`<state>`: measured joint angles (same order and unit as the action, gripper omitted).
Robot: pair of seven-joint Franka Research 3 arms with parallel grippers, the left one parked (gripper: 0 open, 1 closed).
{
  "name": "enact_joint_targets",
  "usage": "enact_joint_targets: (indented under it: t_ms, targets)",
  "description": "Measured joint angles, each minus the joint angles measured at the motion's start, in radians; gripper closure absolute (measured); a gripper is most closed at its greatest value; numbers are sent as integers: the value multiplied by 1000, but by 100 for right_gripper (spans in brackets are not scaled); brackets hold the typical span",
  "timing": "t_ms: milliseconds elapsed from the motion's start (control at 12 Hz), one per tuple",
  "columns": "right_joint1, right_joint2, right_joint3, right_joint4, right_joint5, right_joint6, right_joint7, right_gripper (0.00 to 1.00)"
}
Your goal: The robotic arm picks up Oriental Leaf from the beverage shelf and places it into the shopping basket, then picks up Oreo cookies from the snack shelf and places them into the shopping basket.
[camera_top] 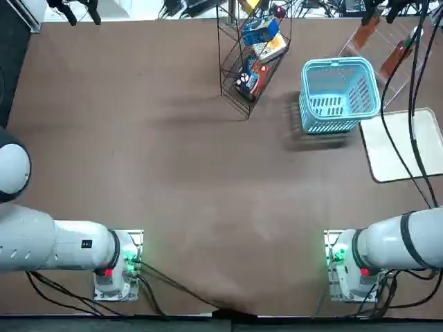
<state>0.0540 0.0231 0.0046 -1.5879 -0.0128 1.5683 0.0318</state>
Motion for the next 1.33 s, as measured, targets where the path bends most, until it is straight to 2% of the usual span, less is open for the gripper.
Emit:
enact_joint_targets:
  t_ms: [1333]
  targets:
    - [0, 0, -1, 0, 0, -1, -14, 0]
